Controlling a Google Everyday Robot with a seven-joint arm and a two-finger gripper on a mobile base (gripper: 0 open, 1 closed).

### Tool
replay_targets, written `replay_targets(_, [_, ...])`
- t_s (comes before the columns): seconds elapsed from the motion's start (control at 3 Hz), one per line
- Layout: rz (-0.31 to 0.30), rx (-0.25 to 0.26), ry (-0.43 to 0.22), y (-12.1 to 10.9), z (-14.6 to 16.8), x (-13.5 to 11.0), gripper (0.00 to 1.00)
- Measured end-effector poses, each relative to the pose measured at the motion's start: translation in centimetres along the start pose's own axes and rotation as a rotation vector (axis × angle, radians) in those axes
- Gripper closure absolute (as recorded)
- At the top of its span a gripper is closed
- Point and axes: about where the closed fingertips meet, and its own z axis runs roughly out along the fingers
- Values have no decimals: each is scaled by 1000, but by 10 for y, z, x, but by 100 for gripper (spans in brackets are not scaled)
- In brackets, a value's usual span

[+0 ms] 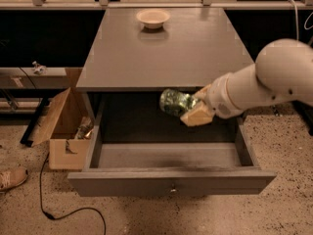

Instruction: Place green can into top drawer

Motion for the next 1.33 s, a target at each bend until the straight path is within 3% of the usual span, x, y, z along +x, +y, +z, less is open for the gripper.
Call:
replay_targets(0.33, [36,-39,27,15,24,28,100])
replay_targets(0.67, [93,-34,33,8,57,50,100])
replay_targets(1.0, [177,-9,8,-5,91,63,85])
replay_targets(1.33, [240,29,-17,-20,118,68,62])
